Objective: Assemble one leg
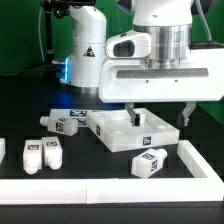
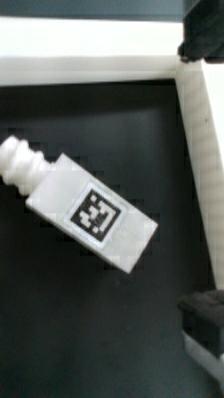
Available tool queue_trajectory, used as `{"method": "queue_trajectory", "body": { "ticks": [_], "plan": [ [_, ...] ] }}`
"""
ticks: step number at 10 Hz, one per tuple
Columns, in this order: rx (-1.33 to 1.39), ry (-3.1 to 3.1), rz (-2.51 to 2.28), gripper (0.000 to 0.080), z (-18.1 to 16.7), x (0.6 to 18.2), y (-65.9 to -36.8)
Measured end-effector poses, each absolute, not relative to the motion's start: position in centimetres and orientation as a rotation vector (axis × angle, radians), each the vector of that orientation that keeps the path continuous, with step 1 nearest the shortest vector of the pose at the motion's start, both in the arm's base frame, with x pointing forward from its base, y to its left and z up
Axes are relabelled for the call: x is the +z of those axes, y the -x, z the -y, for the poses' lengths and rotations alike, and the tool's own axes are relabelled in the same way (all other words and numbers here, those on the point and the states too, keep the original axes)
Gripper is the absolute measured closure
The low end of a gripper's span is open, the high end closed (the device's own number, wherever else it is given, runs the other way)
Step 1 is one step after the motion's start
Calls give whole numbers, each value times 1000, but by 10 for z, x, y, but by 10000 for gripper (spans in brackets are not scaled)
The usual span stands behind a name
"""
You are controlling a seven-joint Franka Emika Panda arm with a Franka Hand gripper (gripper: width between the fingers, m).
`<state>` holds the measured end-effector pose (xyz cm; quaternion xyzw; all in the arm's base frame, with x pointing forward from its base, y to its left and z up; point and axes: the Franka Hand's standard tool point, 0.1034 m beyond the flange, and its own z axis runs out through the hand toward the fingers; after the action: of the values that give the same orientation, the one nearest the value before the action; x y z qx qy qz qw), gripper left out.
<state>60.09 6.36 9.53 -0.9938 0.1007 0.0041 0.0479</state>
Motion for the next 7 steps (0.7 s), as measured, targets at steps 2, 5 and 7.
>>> {"method": "queue_trajectory", "body": {
  "ticks": [2,5,7],
  "plan": [
    [65,2960,-644,150,-65,81,-596],
    [46,2936,-731,150,-60,37,-595],
    [42,2936,-725,150,-61,43,-597]
  ]
}}
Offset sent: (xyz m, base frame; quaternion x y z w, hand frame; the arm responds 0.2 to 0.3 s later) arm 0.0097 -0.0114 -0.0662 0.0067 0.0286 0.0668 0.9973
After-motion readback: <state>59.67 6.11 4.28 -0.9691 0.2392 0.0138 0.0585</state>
